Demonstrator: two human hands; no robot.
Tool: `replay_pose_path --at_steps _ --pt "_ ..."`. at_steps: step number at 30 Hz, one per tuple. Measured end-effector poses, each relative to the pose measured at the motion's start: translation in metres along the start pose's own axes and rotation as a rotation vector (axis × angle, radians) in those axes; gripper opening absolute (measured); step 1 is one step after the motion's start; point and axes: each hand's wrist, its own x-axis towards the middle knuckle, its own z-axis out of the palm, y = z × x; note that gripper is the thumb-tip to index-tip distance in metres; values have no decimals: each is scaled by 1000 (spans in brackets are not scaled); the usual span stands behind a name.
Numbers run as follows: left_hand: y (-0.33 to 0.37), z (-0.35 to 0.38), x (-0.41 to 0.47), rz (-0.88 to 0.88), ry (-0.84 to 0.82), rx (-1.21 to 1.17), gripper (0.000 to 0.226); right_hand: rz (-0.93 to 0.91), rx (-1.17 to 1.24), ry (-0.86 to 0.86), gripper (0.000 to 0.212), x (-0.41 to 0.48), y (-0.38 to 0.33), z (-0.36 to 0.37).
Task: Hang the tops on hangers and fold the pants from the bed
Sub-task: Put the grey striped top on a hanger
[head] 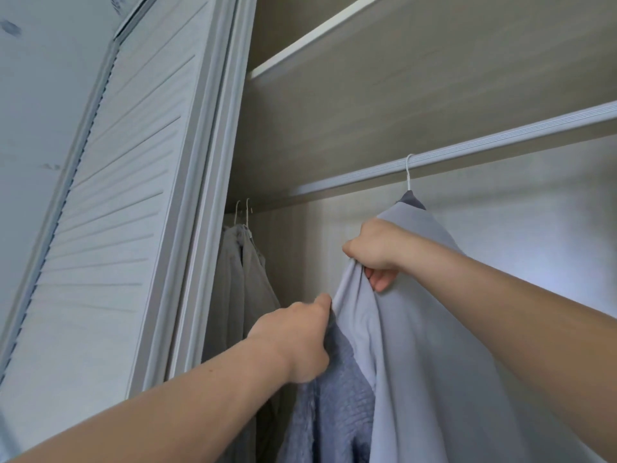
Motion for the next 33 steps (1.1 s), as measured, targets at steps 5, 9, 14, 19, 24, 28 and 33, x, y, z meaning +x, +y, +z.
replay_pose_path --at_steps 5,9,14,19,24,28,33 --pt "-26 3 -3 -42 -19 29 28 -86 139 -70 27 17 -16 23" --pt "-45 5 -3 -86 -33 41 31 -151 224 -112 14 32 -27 42" --pt "-61 7 -2 -136 15 136 35 -176 330 -123 27 59 -35 68" --pt "-63 13 5 -139 80 351 50 -61 434 -160 19 84 -45 95" --pt "-65 15 7 -164 74 450 52 -170 428 -198 29 103 -47 113" --pt "-65 15 10 -184 37 504 57 -175 372 -233 28 116 -48 126" --pt "-68 21 11 -189 14 530 55 -238 418 -201 26 125 -40 141"
